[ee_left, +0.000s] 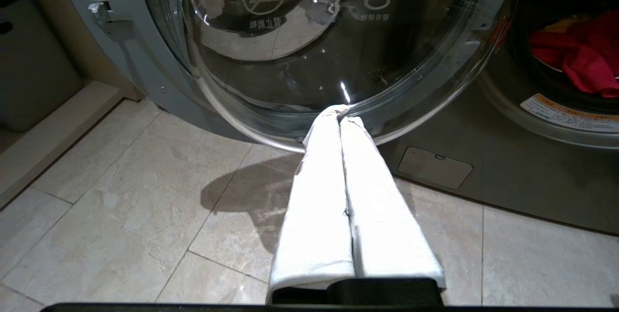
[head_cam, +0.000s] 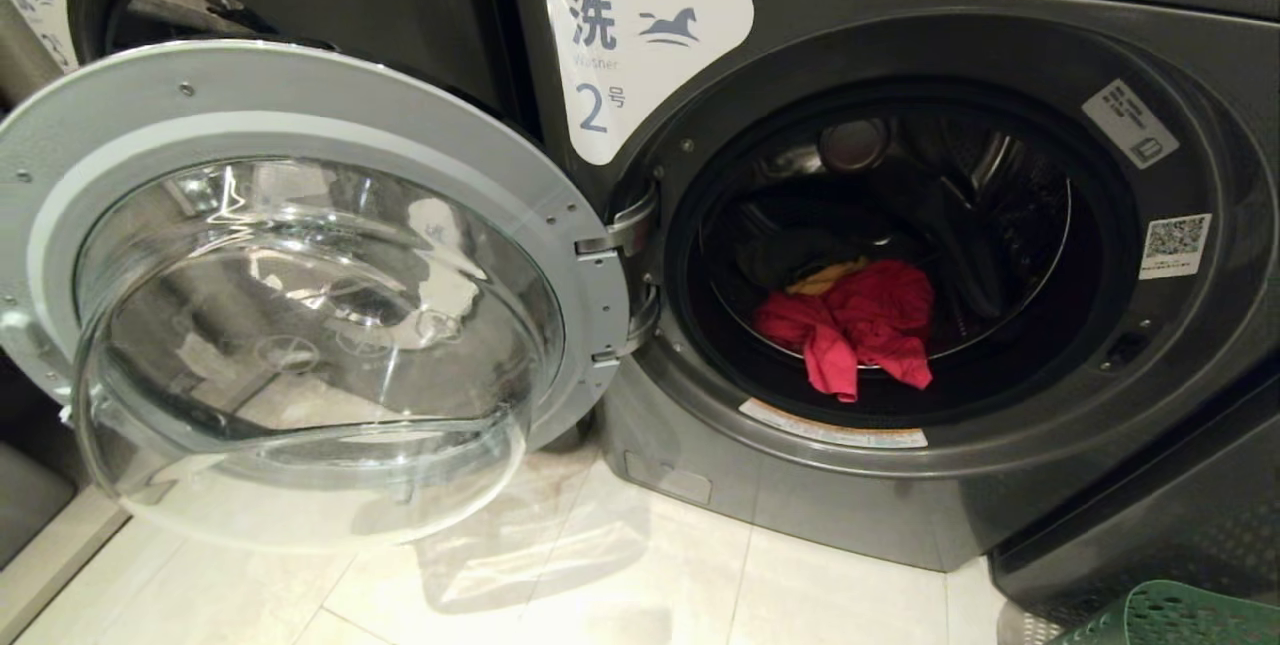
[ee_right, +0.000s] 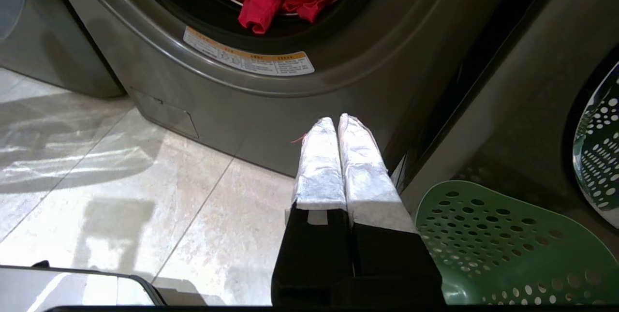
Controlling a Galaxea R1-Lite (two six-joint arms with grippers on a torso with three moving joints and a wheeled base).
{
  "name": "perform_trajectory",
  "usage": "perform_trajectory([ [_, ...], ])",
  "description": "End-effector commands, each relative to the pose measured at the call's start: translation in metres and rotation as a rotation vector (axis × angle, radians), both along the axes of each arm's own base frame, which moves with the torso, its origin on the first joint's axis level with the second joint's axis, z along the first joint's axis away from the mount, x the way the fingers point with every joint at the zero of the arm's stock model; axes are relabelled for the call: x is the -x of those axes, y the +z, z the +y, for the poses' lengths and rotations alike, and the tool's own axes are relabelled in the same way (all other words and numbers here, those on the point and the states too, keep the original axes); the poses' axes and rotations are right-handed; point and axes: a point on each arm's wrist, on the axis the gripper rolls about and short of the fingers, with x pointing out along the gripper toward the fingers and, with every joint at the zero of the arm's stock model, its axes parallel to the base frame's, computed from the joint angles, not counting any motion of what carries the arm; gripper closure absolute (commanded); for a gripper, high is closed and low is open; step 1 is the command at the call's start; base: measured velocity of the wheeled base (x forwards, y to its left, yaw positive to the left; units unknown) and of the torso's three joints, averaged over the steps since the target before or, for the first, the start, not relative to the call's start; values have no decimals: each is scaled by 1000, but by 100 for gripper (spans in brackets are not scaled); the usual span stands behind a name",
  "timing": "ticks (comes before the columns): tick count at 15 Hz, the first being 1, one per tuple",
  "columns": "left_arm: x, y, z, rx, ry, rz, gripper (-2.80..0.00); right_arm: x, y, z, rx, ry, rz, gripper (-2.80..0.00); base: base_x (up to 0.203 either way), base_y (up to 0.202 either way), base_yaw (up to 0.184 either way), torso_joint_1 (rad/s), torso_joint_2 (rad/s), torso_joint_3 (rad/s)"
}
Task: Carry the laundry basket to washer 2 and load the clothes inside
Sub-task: Close the washing machine door with the left hand
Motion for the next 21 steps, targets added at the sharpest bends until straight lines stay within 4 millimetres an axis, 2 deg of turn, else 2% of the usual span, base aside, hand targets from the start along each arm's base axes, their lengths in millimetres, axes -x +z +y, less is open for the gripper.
perform_trajectory([
  [1, -3, -11, 0, 1, 1, 41, 0, 0, 0, 0, 1, 1, 2, 0, 0, 0, 0, 2, -3, 211],
  [7, -3, -11, 0, 2, 1, 41, 0, 0, 0, 0, 0, 0, 1, 0, 0, 0, 0, 3, 1, 174],
  [16, -3, -11, 0, 4, 1, 41, 0, 0, 0, 0, 0, 0, 1, 0, 0, 4, -2, 0, -1, 11],
  [21, -3, -11, 0, 4, 1, 41, 0, 0, 0, 0, -1, 0, 1, 0, 3, 8, -138, 3, 3, 3],
])
